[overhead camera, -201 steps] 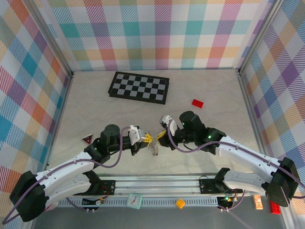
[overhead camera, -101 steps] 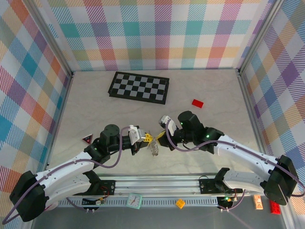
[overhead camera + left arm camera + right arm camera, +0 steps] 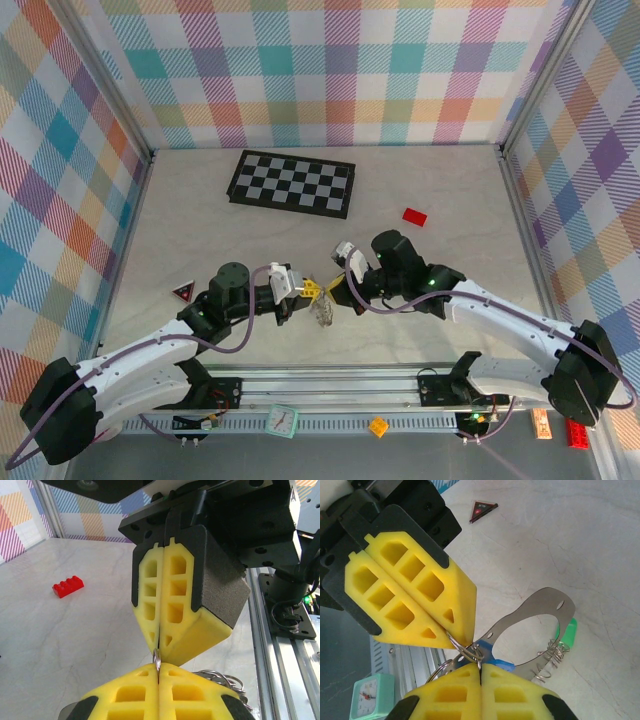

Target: Put the keys on the keyring

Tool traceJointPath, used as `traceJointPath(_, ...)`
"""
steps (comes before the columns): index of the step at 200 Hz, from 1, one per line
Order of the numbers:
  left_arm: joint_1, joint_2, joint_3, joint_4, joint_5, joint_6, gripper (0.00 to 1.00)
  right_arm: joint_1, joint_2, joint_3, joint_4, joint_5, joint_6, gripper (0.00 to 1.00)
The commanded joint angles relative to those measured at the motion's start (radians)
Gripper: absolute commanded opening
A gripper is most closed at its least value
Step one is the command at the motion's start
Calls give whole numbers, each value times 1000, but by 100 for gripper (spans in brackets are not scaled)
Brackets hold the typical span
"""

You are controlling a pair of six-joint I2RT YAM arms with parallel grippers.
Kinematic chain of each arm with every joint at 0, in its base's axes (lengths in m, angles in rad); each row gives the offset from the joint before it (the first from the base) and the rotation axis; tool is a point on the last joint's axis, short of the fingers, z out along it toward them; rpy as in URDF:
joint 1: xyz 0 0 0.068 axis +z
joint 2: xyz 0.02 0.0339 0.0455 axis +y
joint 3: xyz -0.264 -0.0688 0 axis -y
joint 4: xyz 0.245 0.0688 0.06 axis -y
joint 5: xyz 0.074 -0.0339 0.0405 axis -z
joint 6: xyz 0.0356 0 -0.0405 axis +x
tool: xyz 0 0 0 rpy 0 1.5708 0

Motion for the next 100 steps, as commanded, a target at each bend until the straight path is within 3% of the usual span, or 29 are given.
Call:
traceJointPath(1, -4, -22, 2, 122, 28, -17, 0, -10, -13, -18, 24, -34, -10, 10)
traceJointPath(40, -5, -24, -10, 127, 30, -23, 0, -19, -75, -51, 59, -7, -74, 26)
traceJointPath(100, -5, -14, -11, 136, 50, -41, 0, -19, -128, -82, 156, -41, -139, 28)
